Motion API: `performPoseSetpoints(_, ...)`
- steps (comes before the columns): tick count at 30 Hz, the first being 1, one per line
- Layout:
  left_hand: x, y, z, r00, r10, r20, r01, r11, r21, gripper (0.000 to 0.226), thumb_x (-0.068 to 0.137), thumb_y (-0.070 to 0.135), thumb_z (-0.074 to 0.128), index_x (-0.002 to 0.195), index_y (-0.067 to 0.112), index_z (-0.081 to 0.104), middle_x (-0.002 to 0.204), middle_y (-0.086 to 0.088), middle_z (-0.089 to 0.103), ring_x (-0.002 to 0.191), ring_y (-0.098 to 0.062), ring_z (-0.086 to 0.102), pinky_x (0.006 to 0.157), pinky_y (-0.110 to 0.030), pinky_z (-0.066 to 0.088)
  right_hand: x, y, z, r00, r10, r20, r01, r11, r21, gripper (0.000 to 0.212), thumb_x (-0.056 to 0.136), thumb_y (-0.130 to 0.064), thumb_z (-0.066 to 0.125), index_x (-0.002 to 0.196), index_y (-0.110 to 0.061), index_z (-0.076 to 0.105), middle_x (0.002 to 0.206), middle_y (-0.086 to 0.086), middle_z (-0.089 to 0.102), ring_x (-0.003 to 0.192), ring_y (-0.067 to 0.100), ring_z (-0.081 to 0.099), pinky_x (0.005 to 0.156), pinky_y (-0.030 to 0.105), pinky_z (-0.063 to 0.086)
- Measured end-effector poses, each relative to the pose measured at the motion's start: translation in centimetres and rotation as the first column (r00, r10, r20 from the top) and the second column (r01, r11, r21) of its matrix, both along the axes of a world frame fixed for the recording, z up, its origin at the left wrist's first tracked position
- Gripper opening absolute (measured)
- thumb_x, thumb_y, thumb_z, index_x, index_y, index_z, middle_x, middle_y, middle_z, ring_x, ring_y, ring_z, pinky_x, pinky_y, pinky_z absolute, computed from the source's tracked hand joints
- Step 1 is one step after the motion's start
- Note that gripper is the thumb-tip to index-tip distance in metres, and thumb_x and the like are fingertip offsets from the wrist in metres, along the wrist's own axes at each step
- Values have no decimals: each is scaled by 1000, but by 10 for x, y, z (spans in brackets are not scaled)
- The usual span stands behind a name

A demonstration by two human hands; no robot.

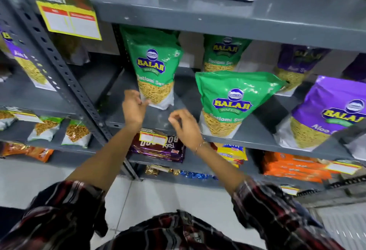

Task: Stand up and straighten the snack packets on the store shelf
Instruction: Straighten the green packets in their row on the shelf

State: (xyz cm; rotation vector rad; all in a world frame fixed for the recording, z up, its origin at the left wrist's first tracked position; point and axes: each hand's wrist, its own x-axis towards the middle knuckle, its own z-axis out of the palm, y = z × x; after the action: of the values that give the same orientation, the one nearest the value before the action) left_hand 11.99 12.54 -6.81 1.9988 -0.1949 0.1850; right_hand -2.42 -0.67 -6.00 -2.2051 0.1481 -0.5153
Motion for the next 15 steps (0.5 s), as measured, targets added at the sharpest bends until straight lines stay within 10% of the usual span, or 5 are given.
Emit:
performPoseSetpoints(5, 73, 8, 13, 917, -329, -225, 358, 928, 105, 88, 65, 3, 82, 138, 2, 33, 140, -20, 46, 131, -32, 43, 109, -50, 36, 83, -16, 26, 944, -165, -286, 218, 962, 163, 77, 85, -24, 64, 142, 0, 18, 142, 23, 41, 129, 36, 42, 105, 42, 37)
performPoseSetpoints(15, 80, 20, 7, 904, -345, -254, 386, 912, 137, 72, 53, 19, 90, 112, 9, 51, 112, -8, 69, 94, -20, 65, 80, -33, 56, 97, -1, 12, 941, -178, -287, 253, 935, 250, 53, 81, -18, 69, 124, -4, 42, 123, 16, 61, 112, 29, 59, 97, 33, 46)
